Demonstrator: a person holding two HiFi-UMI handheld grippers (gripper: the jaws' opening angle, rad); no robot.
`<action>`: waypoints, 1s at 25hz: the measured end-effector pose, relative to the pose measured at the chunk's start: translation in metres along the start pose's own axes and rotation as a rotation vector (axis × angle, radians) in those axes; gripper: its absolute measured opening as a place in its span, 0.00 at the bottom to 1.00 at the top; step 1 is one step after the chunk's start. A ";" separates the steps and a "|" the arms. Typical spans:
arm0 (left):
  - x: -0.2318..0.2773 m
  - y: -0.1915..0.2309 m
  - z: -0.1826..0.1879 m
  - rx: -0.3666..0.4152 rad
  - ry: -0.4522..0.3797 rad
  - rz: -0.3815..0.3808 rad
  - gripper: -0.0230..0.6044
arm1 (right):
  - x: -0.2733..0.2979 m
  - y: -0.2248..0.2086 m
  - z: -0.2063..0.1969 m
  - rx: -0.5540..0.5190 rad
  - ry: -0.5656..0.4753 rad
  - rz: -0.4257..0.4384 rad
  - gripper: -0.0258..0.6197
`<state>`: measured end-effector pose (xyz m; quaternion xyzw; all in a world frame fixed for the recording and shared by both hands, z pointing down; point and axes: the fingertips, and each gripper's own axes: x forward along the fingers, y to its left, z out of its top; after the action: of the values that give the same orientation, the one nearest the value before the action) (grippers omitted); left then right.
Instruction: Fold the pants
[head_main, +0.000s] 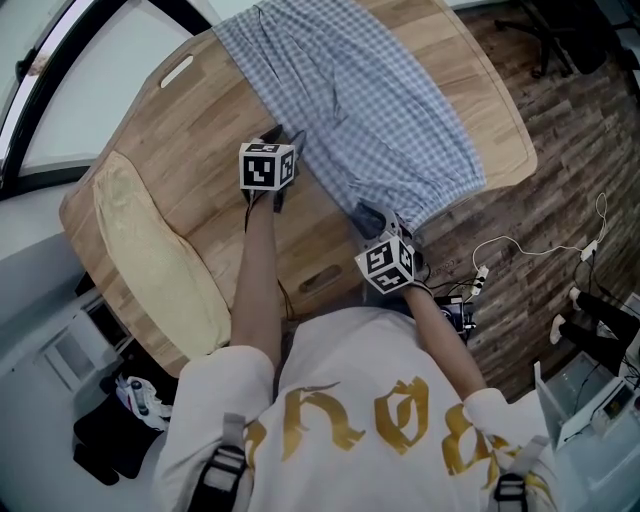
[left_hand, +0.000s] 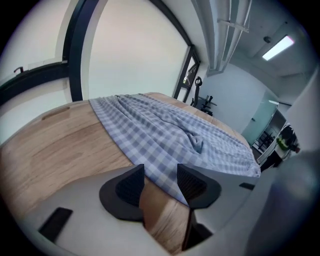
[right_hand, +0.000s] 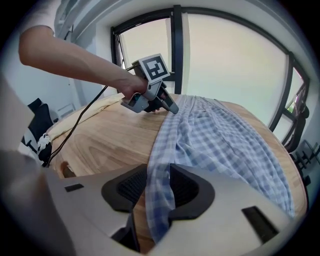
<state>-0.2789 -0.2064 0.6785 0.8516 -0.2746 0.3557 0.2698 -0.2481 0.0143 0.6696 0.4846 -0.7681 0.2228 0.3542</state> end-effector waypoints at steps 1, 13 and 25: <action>0.000 0.003 0.000 0.004 -0.002 0.023 0.39 | 0.002 0.001 -0.003 -0.007 0.008 0.002 0.29; -0.004 0.022 -0.001 -0.048 0.000 0.088 0.11 | -0.014 -0.010 0.018 -0.078 -0.040 -0.035 0.09; -0.044 0.017 0.048 -0.183 -0.185 0.035 0.11 | -0.049 -0.030 0.046 -0.009 -0.109 -0.055 0.09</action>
<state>-0.2943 -0.2379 0.6211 0.8477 -0.3446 0.2536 0.3136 -0.2225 -0.0020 0.6026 0.5154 -0.7737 0.1830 0.3198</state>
